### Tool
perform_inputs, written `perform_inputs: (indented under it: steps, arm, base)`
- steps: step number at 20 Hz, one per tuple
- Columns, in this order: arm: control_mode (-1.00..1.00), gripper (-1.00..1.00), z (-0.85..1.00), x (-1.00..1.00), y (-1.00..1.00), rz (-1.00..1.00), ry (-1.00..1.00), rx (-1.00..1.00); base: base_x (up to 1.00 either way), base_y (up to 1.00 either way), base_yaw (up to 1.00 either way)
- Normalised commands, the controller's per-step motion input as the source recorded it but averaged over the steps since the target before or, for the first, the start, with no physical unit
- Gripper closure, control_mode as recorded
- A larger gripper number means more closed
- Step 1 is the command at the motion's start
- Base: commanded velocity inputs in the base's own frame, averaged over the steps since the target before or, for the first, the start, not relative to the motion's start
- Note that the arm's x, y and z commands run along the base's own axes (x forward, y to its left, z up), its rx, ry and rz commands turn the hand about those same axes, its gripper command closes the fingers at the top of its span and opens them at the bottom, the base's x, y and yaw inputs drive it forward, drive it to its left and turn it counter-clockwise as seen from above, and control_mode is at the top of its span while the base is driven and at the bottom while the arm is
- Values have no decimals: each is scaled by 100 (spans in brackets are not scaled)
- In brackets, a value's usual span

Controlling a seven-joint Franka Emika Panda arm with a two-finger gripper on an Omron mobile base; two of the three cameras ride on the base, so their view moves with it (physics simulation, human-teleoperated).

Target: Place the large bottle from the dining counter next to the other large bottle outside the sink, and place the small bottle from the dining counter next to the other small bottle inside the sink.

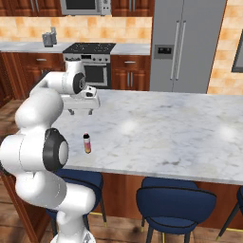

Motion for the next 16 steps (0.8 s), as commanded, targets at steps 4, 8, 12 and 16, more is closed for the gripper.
perform_inputs:
  steps: [4, 8, 12, 16]
  arm:
    - [-100, -100, -3, 57, 0, 0, 0, 0]
    - [-100, -100, 0, 11, 0, 0, 0, 0]
    - [-100, -100, -10, -31, 0, 0, 2, 0]
    - [-100, -100, -24, -36, 0, 0, 3, 0]
  base:
    - [0, 0, 0]
    - [0, 0, 0]
    - [0, 0, 0]
    - [0, 0, 0]
